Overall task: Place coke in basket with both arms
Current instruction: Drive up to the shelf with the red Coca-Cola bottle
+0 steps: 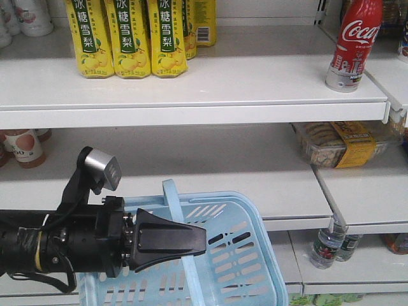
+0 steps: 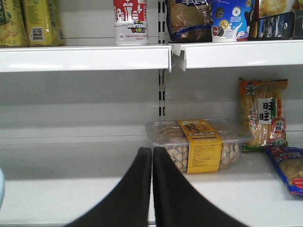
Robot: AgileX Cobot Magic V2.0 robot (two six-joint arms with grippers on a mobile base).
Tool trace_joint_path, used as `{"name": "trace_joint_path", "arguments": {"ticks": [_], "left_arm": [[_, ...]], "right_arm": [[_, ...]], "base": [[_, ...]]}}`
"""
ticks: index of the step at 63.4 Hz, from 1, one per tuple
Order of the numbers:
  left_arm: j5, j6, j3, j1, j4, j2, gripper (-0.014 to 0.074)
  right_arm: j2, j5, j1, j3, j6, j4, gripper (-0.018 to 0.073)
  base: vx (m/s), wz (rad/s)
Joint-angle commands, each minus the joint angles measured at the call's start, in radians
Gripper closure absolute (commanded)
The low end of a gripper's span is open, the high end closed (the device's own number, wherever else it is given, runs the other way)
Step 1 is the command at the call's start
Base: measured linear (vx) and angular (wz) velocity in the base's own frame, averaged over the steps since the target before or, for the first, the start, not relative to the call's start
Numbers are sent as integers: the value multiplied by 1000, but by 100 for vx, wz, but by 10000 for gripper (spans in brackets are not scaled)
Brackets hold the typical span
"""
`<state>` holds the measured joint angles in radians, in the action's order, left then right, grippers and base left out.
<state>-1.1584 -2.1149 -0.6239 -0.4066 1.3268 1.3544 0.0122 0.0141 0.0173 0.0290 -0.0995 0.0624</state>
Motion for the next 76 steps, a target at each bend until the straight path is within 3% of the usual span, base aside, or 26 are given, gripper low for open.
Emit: {"name": "trace_joint_path", "arguments": {"ticks": [1, 76], "left_arm": [[-219, -1, -25, -8, -77, -31, 603], [-219, -1, -25, -8, -77, -31, 603]], "right_arm": [[15, -78, -2, 14, 2, 10, 564], [15, -75, -2, 14, 2, 10, 564]], "base": [[2, 0], [3, 0]]}}
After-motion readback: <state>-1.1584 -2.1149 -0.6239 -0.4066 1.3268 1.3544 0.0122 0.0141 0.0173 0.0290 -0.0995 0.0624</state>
